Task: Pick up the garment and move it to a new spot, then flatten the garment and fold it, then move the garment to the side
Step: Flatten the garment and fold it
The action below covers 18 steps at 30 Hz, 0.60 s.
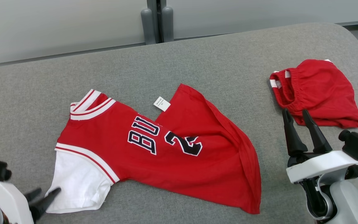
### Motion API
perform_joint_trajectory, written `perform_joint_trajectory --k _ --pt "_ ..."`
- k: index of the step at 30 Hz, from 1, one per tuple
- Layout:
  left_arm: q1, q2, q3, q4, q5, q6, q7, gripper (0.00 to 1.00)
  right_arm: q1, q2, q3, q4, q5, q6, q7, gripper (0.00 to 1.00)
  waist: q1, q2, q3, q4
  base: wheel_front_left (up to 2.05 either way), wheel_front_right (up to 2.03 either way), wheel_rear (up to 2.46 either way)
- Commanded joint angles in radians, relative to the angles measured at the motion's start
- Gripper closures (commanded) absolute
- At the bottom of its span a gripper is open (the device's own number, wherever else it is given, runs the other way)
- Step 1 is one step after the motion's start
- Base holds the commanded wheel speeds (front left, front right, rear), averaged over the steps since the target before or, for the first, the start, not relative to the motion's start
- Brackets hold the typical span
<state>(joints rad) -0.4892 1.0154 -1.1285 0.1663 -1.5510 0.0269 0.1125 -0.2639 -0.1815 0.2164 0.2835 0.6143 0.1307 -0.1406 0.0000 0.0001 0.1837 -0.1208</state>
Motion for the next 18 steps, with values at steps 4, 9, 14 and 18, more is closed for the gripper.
perform_joint_trajectory --k 4,9,14,18 --pt "0.043 0.028 -0.017 -0.063 -0.019 0.029 0.026 0.00 0.013 -0.003 -0.001 0.001 -0.002 0.000 0.002 0.00 0.0000 -0.0001 0.003 -0.003 0.00 0.00 0.00" --pt "0.059 0.008 -0.033 -0.062 -0.033 0.037 0.053 0.13 0.001 0.003 0.004 0.004 0.001 0.000 0.005 0.00 0.0000 -0.0001 0.006 -0.010 0.00 0.00 0.00" --pt "0.056 0.019 -0.025 -0.072 -0.029 0.030 0.040 1.00 0.009 -0.005 -0.004 0.008 0.005 0.000 0.000 0.00 0.0000 -0.0001 -0.001 -0.006 0.00 0.00 0.00" --pt "0.055 0.040 -0.015 -0.095 -0.029 0.037 0.030 1.00 0.019 -0.002 -0.011 0.010 0.004 0.000 0.002 0.00 0.0000 -0.0001 -0.013 0.009 0.00 0.00 0.00"
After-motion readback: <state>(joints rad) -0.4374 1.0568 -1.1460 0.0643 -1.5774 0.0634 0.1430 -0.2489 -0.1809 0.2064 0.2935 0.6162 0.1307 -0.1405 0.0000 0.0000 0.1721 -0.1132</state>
